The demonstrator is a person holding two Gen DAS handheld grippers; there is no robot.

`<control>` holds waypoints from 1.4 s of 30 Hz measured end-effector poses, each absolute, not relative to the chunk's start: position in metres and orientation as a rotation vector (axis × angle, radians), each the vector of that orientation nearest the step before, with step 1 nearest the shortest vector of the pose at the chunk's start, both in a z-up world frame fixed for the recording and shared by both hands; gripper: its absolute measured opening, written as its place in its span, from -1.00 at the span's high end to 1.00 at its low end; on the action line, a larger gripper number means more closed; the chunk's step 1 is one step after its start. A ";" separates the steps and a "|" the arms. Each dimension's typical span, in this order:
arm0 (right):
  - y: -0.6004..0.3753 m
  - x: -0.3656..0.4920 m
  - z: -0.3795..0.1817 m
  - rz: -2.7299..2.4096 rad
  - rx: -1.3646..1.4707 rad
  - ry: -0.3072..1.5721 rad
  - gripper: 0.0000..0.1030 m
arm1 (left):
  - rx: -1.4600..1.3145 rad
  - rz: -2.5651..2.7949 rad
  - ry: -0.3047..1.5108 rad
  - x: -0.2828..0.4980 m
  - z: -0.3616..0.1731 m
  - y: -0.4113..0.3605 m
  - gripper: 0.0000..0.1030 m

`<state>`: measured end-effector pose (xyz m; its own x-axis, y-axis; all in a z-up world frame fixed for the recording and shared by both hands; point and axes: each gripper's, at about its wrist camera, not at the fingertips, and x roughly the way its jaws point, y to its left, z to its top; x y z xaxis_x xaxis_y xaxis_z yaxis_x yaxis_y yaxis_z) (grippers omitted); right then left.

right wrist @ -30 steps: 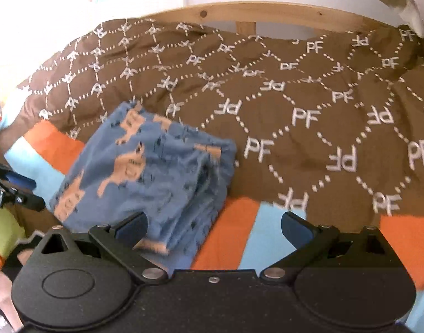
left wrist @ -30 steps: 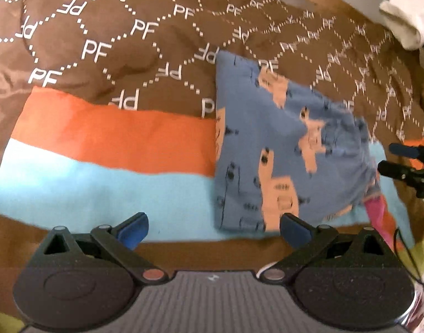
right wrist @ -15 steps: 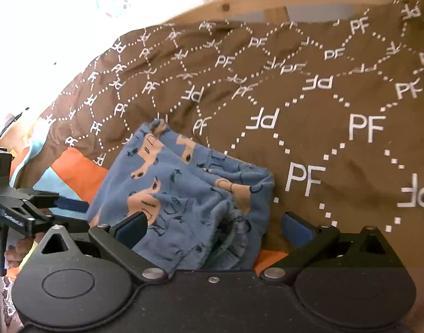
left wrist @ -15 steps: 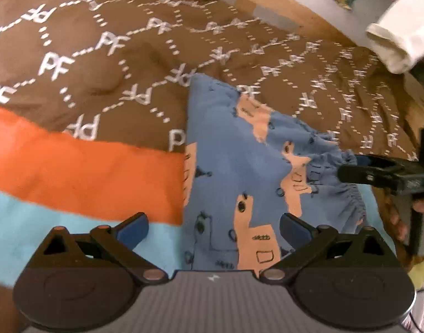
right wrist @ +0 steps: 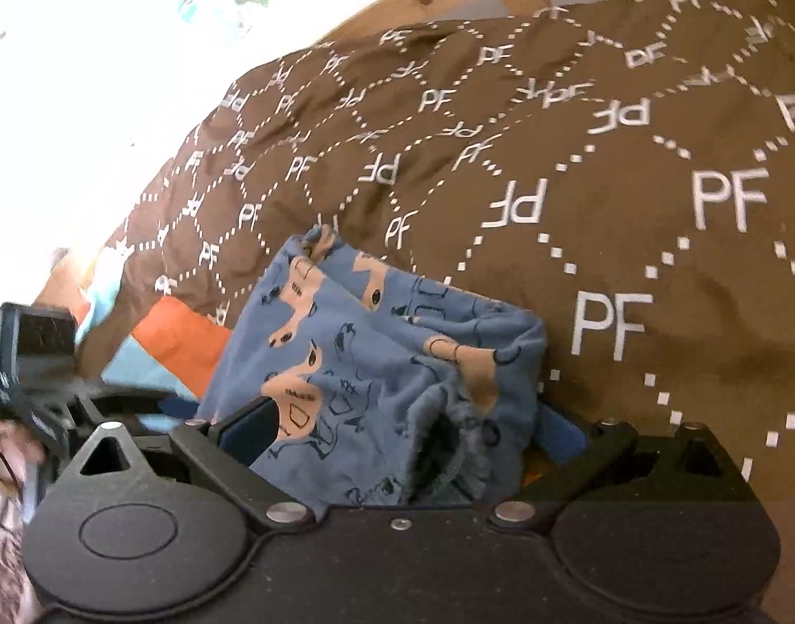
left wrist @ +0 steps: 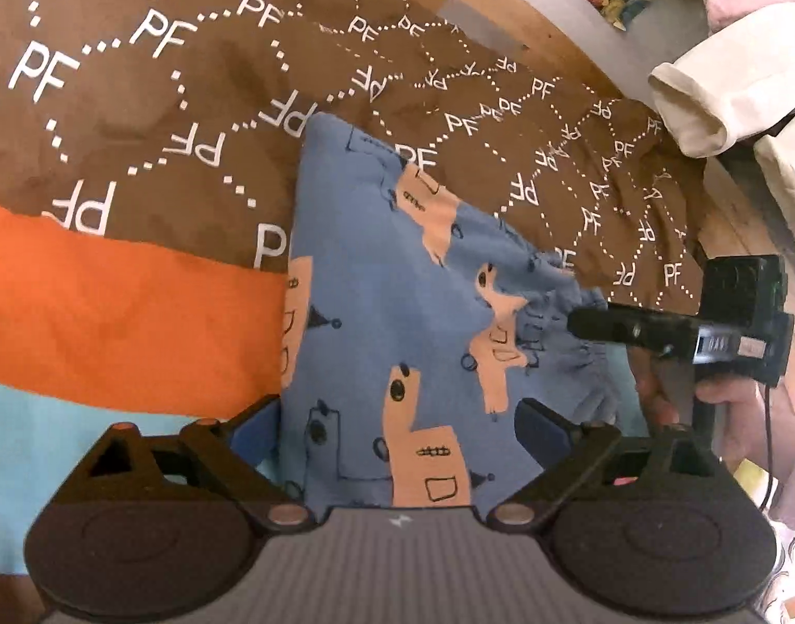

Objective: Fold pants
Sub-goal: 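Grasp the pants bundle edge with the left gripper while the right gripper grasps beside it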

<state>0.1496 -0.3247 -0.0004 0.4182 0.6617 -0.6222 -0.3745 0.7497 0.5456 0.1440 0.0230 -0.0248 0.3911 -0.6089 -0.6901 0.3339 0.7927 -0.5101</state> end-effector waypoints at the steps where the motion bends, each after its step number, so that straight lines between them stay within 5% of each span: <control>1: -0.328 0.150 -0.001 0.659 0.369 0.933 -0.88 | -0.302 -0.613 1.005 0.144 -0.025 0.023 -0.85; 9: -0.342 0.145 -0.004 0.601 0.370 0.938 -0.16 | -0.347 -0.602 1.046 0.151 -0.029 0.028 -0.80; 22: -0.330 0.139 0.000 0.553 0.292 0.944 -0.06 | -0.180 -0.493 1.106 0.151 -0.018 0.013 -0.19; 33: -0.322 0.132 0.006 0.517 0.267 0.925 0.35 | -0.212 -0.489 1.134 0.154 -0.012 0.014 0.35; 42: -0.306 0.120 0.018 0.492 0.120 0.873 0.47 | -0.204 -0.465 1.141 0.154 -0.008 0.013 0.50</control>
